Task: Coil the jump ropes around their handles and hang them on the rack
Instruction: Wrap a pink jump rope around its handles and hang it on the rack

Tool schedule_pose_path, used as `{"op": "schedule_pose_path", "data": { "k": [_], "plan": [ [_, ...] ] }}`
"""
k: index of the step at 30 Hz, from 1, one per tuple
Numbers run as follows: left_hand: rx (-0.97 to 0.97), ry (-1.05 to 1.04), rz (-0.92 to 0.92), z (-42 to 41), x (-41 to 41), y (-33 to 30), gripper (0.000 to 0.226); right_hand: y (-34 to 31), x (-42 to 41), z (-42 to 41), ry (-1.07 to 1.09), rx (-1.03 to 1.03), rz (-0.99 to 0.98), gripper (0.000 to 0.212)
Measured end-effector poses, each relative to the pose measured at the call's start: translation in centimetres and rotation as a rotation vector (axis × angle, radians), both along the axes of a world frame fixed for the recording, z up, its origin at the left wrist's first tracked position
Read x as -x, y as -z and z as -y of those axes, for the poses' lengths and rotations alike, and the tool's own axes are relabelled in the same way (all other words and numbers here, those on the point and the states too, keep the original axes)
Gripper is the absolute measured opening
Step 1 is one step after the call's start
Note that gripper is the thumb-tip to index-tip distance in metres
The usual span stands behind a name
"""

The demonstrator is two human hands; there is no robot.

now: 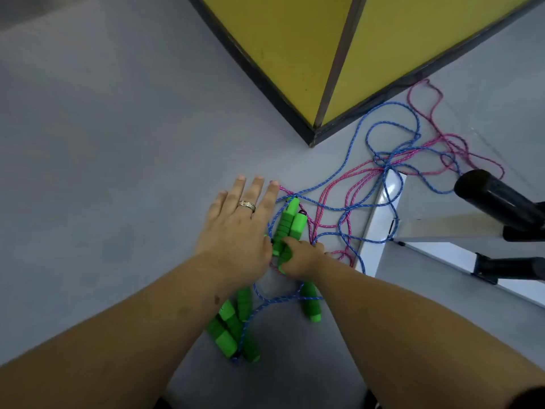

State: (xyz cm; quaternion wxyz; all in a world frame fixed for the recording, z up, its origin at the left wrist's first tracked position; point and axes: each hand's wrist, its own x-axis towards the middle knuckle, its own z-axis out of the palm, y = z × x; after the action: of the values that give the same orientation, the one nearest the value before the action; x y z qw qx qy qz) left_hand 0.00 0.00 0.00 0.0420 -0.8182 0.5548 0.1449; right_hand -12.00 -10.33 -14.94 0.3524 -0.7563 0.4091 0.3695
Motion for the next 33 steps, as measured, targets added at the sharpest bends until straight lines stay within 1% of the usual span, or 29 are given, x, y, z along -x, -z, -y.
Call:
{"op": "schedule_pose_path", "data": {
  "k": [2,4,6,7,9,12,14,16,17,20,21,22,24,27,29,31,33],
  "plan": [
    [0.002,-0.021,-0.02,0.2,0.1,-0.2,0.09,-0.8,-0.2,0.3,0.048,-0.035,0.003,0.1],
    [0.034,-0.013,-0.019,0.2,0.2,0.0,0.09,-1.6,-0.3,0.4,0.111,-0.073,-0.009,0.103],
    [0.044,-0.015,-0.023,0.3,0.4,0.0,0.09,-1.4,-0.6,0.2,0.213,-0.136,0.026,0.104],
    [0.048,-0.014,-0.022,0.2,0.4,0.0,0.089,-1.1,-0.6,0.1,0.28,-0.172,0.045,0.102],
    [0.059,-0.011,-0.016,0.1,0.4,0.0,0.089,-1.0,-0.5,0.0,0.345,-0.21,0.082,0.091],
    [0.053,-0.018,-0.034,-0.2,0.4,0.1,0.089,-1.8,0.2,-0.4,0.403,-0.152,0.164,0.072],
    [0.042,-0.02,-0.037,-0.4,0.5,-0.3,0.09,-2.4,0.8,-0.8,0.46,-0.096,0.239,0.075],
    [0.05,-0.016,-0.027,-0.3,0.6,-1.0,0.089,-3.3,1.3,-1.2,0.582,-0.043,0.321,0.078],
    [0.058,-0.014,-0.023,-0.2,0.6,-1.4,0.089,-3.9,1.4,-1.2,0.653,-0.006,0.368,0.07],
    [0.107,-0.018,-0.035,0.2,0.8,-3.8,0.088,-6.8,1.7,-1.0,0.823,0.126,0.547,0.022],
    [0.135,-0.015,-0.04,0.1,1.0,-4.8,0.088,-8.4,1.6,-1.1,0.869,0.14,0.6,0.008],
    [0.167,-0.012,-0.044,0.1,1.2,-5.9,0.087,-9.8,1.5,-1.1,0.912,0.129,0.654,0.005],
    [0.218,-0.02,-0.063,-0.2,1.6,-8.0,0.086,-13.0,1.3,-1.5,0.969,0.089,0.743,0.011],
    [0.249,-0.048,-0.116,-0.8,2.3,-11.2,0.085,-18.2,1.3,-2.3,0.967,0.082,0.877,0.02],
    [0.248,-0.059,-0.162,-1.4,2.6,-13.1,0.084,-22.0,1.4,-2.9,0.965,0.019,0.97,0.034],
    [0.243,-0.061,-0.248,-2.1,3.1,-15.3,0.084,-25.9,1.9,-3.5,0.936,-0.074,1.057,0.045],
    [0.281,-0.087,-0.414,-2.8,4.0,-18.1,0.08,-30.4,2.6,-4.2,0.856,-0.104,1.129,0.047]
  ]
}}
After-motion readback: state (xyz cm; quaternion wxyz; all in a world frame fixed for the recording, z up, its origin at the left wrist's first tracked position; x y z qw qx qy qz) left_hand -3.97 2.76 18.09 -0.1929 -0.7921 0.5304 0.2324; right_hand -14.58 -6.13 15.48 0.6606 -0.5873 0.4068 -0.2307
